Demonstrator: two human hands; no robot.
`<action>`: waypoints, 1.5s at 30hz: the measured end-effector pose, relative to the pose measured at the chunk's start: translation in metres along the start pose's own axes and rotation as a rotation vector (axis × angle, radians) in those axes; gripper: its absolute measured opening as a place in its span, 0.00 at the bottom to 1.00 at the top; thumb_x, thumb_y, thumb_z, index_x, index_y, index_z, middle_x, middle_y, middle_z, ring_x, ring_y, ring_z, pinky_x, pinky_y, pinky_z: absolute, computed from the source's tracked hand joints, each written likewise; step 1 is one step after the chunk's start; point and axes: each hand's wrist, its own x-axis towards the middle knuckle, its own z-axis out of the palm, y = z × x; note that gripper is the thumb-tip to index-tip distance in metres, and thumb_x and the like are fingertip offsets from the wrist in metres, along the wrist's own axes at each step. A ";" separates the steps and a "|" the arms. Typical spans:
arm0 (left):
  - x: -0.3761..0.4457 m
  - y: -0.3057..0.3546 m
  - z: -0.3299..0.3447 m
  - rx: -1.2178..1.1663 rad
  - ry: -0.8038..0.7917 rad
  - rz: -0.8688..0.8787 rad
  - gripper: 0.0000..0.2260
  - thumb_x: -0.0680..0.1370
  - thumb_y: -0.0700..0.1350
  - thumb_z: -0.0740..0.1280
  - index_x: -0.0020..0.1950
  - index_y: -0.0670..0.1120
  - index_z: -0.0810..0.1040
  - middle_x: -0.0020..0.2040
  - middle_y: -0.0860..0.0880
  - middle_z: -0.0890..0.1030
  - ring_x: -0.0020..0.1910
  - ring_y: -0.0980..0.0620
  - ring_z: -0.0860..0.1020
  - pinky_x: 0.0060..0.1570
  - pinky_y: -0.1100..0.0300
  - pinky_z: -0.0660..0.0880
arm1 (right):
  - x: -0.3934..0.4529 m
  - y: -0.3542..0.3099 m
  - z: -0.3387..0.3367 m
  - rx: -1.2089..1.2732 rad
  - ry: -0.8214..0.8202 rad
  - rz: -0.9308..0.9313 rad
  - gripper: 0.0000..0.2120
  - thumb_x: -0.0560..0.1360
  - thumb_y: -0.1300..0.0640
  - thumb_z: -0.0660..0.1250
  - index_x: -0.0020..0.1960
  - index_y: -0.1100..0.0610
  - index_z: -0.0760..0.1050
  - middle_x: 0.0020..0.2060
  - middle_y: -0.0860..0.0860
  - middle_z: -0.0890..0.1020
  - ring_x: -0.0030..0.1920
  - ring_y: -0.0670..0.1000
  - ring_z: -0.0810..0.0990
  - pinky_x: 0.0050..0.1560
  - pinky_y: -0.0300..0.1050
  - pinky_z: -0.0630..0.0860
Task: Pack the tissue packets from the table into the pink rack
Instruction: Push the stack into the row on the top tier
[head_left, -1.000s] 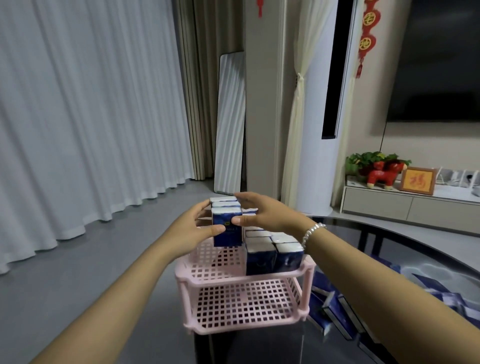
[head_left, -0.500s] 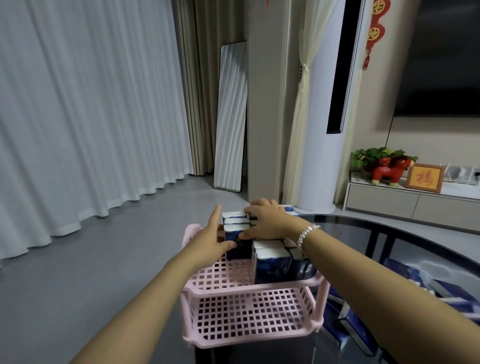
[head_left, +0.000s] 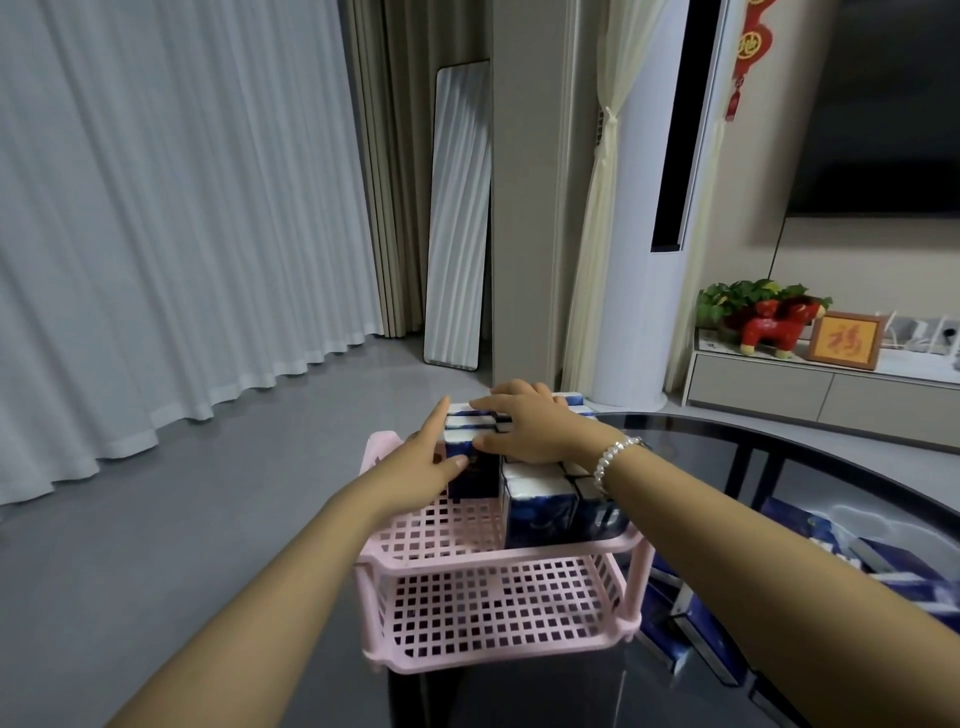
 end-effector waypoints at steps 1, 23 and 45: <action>0.000 -0.001 0.000 -0.029 0.005 0.007 0.33 0.80 0.50 0.61 0.76 0.62 0.41 0.71 0.50 0.68 0.64 0.51 0.72 0.63 0.53 0.71 | -0.001 0.000 0.000 0.011 0.003 -0.002 0.26 0.76 0.45 0.61 0.72 0.45 0.61 0.72 0.50 0.61 0.71 0.56 0.57 0.68 0.54 0.55; -0.005 0.016 0.012 -0.013 0.220 0.012 0.24 0.81 0.48 0.59 0.77 0.54 0.56 0.70 0.47 0.69 0.62 0.49 0.73 0.62 0.52 0.72 | -0.001 -0.007 0.001 -0.012 0.028 0.055 0.23 0.77 0.47 0.62 0.71 0.45 0.65 0.70 0.49 0.65 0.68 0.57 0.60 0.65 0.54 0.57; -0.015 0.007 0.012 -0.110 0.241 0.042 0.26 0.80 0.52 0.59 0.76 0.59 0.53 0.76 0.52 0.59 0.72 0.50 0.66 0.69 0.46 0.66 | -0.010 -0.006 0.001 0.058 0.056 0.022 0.25 0.76 0.48 0.62 0.72 0.45 0.62 0.72 0.50 0.64 0.70 0.56 0.58 0.67 0.54 0.55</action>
